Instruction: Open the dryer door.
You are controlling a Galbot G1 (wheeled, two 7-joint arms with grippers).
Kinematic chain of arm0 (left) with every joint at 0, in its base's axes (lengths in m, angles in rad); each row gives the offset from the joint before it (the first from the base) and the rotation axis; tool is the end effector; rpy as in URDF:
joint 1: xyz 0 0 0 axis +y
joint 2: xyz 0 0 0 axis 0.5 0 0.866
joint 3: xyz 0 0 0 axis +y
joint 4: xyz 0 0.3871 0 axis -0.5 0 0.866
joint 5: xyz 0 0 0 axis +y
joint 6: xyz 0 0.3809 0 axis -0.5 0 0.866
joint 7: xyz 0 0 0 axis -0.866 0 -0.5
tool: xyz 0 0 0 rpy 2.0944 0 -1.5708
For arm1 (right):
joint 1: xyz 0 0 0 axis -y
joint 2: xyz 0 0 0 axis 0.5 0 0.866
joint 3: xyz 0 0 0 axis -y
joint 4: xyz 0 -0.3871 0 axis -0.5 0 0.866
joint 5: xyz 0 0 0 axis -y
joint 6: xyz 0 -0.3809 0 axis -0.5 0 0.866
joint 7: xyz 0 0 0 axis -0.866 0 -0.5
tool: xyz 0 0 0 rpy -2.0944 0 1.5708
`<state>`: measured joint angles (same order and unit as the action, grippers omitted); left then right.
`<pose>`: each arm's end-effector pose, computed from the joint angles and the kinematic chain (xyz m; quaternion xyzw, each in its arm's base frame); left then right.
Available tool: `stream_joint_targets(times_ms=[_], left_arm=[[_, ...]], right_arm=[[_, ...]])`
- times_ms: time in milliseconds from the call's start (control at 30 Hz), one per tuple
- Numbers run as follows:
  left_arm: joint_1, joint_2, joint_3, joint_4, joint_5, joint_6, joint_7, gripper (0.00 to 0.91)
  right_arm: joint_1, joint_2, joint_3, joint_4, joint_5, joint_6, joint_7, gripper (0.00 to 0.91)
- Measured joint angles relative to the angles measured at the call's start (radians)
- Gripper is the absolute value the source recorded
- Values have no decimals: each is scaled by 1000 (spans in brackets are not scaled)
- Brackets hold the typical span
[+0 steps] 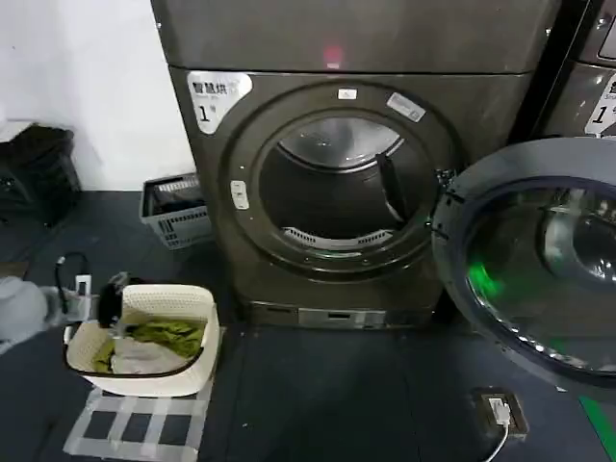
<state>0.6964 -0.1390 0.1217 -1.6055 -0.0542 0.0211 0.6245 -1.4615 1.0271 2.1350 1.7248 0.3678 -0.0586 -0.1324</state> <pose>0.3813 0.3386 -0.1571 -0.3566 -0.6822 -0.5785 0.2697 -0.0489 -0.4919 -0.0732 0.5411 0.7869 -0.2366 0.1790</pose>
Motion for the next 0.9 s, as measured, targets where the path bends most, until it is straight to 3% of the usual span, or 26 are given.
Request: stream_joint_targets(times_ms=[400, 900], left_arm=[[18, 19, -1, 57, 56, -9, 47, 907], [15, 11, 19, 134, 89, -24, 36, 907]], right_arm=[[-14, 1, 10, -4, 4, -2, -1, 907], [-22, 2, 10, 1, 9, -2, -2, 907]])
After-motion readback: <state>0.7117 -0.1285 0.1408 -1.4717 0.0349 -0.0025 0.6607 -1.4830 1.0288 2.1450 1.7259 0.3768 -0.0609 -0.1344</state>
